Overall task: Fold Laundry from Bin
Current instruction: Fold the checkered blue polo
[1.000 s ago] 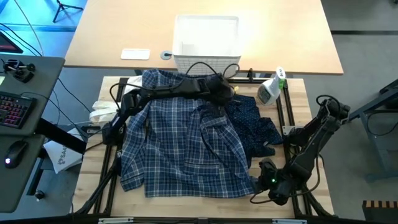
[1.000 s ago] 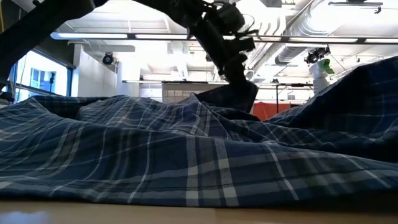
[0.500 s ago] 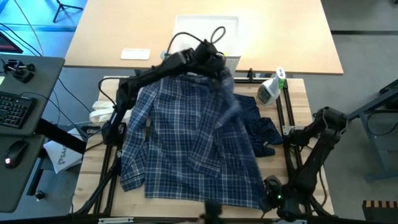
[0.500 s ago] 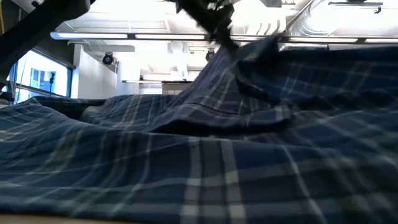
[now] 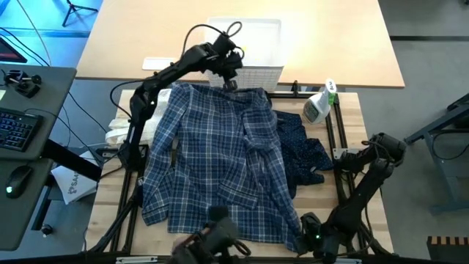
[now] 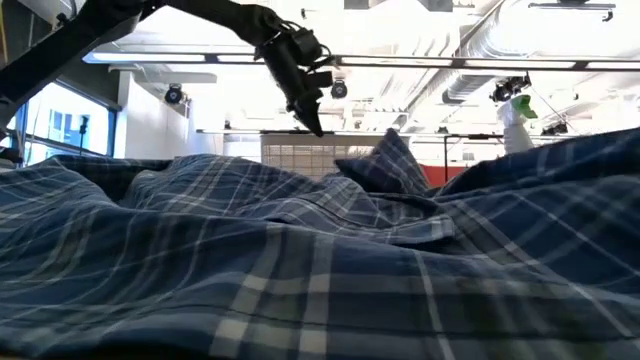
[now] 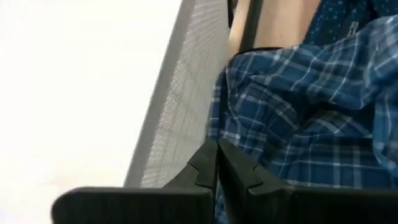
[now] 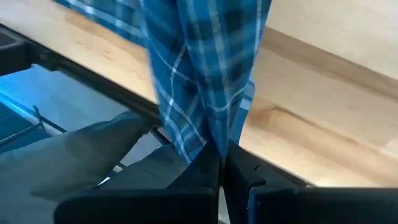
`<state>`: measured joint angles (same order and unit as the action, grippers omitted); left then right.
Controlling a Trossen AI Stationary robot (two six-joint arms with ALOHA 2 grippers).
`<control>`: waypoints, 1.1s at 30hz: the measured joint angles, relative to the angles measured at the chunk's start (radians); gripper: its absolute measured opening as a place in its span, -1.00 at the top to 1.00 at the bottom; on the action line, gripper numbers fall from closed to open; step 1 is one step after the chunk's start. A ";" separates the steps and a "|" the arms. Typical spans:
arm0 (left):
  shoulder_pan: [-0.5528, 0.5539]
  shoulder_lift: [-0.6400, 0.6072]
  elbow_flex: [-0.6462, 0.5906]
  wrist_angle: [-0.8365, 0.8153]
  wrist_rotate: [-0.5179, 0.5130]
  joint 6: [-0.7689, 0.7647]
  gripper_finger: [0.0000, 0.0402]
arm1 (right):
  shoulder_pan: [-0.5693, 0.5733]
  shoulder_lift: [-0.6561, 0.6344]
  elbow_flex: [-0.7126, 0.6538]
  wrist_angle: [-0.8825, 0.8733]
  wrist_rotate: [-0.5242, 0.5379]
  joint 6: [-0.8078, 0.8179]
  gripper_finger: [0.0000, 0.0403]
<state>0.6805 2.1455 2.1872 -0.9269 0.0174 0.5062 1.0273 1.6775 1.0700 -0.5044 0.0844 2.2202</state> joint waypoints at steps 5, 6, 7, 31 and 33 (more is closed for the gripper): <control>0.028 -0.025 0.002 0.006 0.263 -0.120 1.00 | 0.000 -0.001 0.079 -0.119 0.009 -0.002 1.00; 0.027 -0.024 0.001 0.004 0.323 -0.130 0.99 | 0.000 -0.001 0.087 -0.139 0.011 -0.002 1.00; 0.016 -0.018 0.001 0.006 0.357 -0.137 0.98 | 0.000 -0.002 0.092 -0.154 0.013 -0.003 1.00; -0.296 0.241 -0.001 0.189 0.247 -0.323 0.38 | -0.059 -0.002 0.094 -0.168 0.017 -0.048 1.00; -0.310 0.230 0.000 0.203 0.252 -0.271 0.68 | -0.059 -0.002 0.094 -0.168 0.017 -0.048 1.00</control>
<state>0.3703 2.3758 2.1872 -0.7237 0.2691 0.2353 0.9684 1.6756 1.1641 -0.6727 0.1017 2.1719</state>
